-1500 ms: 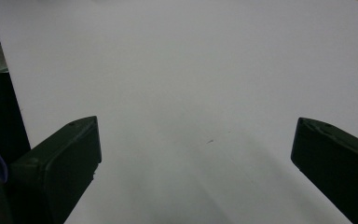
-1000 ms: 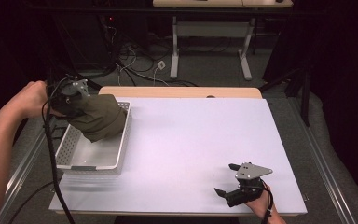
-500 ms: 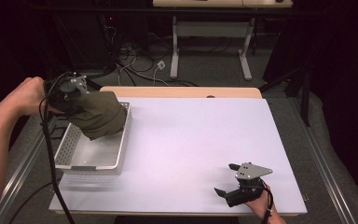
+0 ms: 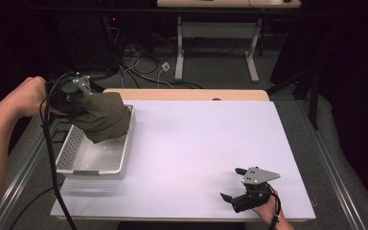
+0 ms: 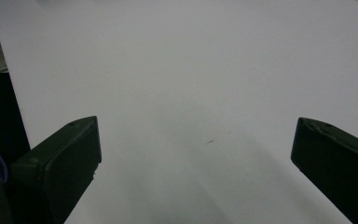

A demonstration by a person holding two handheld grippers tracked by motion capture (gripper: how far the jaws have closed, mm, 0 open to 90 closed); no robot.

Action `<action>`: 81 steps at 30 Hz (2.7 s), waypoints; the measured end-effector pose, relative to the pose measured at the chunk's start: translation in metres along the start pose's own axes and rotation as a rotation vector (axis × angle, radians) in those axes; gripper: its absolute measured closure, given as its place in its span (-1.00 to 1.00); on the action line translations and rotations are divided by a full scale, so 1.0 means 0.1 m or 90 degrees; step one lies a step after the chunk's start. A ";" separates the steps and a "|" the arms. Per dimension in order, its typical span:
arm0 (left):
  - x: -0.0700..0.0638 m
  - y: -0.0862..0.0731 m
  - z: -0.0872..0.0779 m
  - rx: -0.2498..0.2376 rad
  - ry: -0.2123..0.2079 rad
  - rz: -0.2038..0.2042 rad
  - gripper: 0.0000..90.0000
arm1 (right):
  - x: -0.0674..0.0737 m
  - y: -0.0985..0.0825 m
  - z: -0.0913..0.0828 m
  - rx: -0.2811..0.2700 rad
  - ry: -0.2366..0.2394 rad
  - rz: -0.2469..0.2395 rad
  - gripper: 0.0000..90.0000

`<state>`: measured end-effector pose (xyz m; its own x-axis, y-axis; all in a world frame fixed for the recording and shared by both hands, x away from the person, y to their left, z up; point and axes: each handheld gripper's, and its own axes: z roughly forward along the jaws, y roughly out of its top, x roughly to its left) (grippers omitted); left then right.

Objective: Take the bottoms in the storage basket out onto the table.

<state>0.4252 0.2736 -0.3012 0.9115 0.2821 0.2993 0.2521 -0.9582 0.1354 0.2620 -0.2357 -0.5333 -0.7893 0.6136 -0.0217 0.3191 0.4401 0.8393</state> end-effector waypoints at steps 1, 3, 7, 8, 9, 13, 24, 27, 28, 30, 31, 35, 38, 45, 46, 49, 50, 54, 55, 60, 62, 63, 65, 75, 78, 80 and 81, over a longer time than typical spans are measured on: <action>0.00 0.01 -0.02 -0.002 -0.002 0.001 0.63 | 0.00 0.00 0.00 0.000 0.000 0.000 -0.98; -0.01 0.03 -0.04 -0.006 -0.001 0.003 0.62 | 0.00 0.00 0.00 0.000 0.000 0.000 -0.98; -0.01 0.05 -0.07 -0.009 0.000 0.007 0.63 | 0.00 0.00 0.00 0.000 0.000 0.000 -0.98; -0.01 0.06 -0.08 -0.009 0.001 0.010 0.62 | 0.00 0.00 0.00 0.000 0.000 0.000 -0.98; -0.02 0.08 -0.10 -0.014 0.000 0.012 0.63 | 0.00 0.00 0.00 0.000 0.000 0.000 -0.98; -0.03 0.10 -0.12 -0.020 -0.005 0.016 0.62 | 0.00 0.00 0.00 0.000 0.000 0.000 -0.98; -0.07 0.24 -0.13 -0.032 -0.013 0.030 0.62 | 0.00 0.00 0.00 0.000 0.000 0.000 -0.98; -0.08 0.27 -0.14 -0.036 -0.015 0.037 0.62 | 0.00 0.00 0.00 -0.001 0.000 0.001 -0.98; -0.09 0.28 -0.14 -0.039 -0.013 0.036 0.62 | 0.00 0.00 0.00 -0.001 0.000 0.001 -0.98; -0.10 0.31 -0.14 -0.040 -0.014 0.040 0.62 | -0.01 0.00 0.00 0.000 0.001 0.001 -0.98; -0.11 0.32 -0.14 -0.043 -0.014 0.041 0.62 | -0.01 0.00 0.00 0.001 0.000 0.001 -0.98; -0.13 0.37 -0.13 -0.045 -0.013 0.043 0.62 | -0.01 0.00 0.00 0.000 0.000 0.002 -0.98; -0.14 0.41 -0.12 -0.050 -0.011 0.040 0.62 | -0.01 0.00 0.01 0.000 0.001 0.002 -0.98; -0.19 0.51 -0.10 -0.057 -0.012 0.049 0.62 | -0.01 0.00 0.00 0.000 0.001 0.002 -0.98; -0.19 0.52 -0.09 -0.056 -0.014 0.051 0.62 | -0.01 0.00 0.00 0.000 0.001 0.002 -0.98; -0.20 0.56 -0.09 -0.056 -0.013 0.059 0.62 | -0.01 0.00 0.00 0.000 0.001 0.002 -0.98; -0.21 0.58 -0.09 -0.056 -0.011 0.060 0.62 | -0.01 0.00 0.00 0.000 0.001 0.002 -0.98; -0.23 0.64 -0.08 -0.058 -0.013 0.066 0.62 | -0.01 0.00 0.00 0.000 0.000 0.002 -0.98; -0.24 0.66 -0.08 -0.060 -0.011 0.070 0.62 | -0.01 0.00 0.00 0.000 0.000 0.003 -0.98; -0.27 0.75 -0.07 -0.064 -0.009 0.078 0.62 | -0.01 0.00 0.00 0.000 0.000 0.003 -0.98; -0.28 0.79 -0.06 -0.067 -0.010 0.082 0.62 | -0.01 0.00 0.00 0.000 0.000 0.002 -0.98; -0.29 0.81 -0.06 -0.068 -0.009 0.084 0.62 | -0.01 0.00 0.00 0.000 0.000 0.002 -0.98; -0.30 0.85 -0.05 -0.069 -0.010 0.089 0.62 | -0.01 0.00 0.00 -0.001 0.000 0.003 -0.98; -0.38 1.04 -0.01 -0.077 -0.016 0.109 0.62 | -0.02 0.00 0.00 0.000 -0.001 0.003 -0.98; -0.40 1.11 0.01 -0.079 -0.016 0.116 0.62 | -0.02 -0.01 0.00 0.000 -0.001 0.003 -0.98; -0.41 1.13 0.02 -0.081 -0.018 0.116 0.62 | -0.02 -0.01 0.00 -0.002 -0.001 0.004 -0.98; -0.41 1.15 0.03 -0.081 -0.016 0.118 0.62 | -0.02 -0.01 0.00 -0.002 -0.001 0.003 -0.98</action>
<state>0.4174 0.1517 -0.3007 0.9464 0.0994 0.3073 0.0384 -0.9794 0.1984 0.2633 -0.2372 -0.5337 -0.7867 0.6170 -0.0186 0.3214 0.4352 0.8410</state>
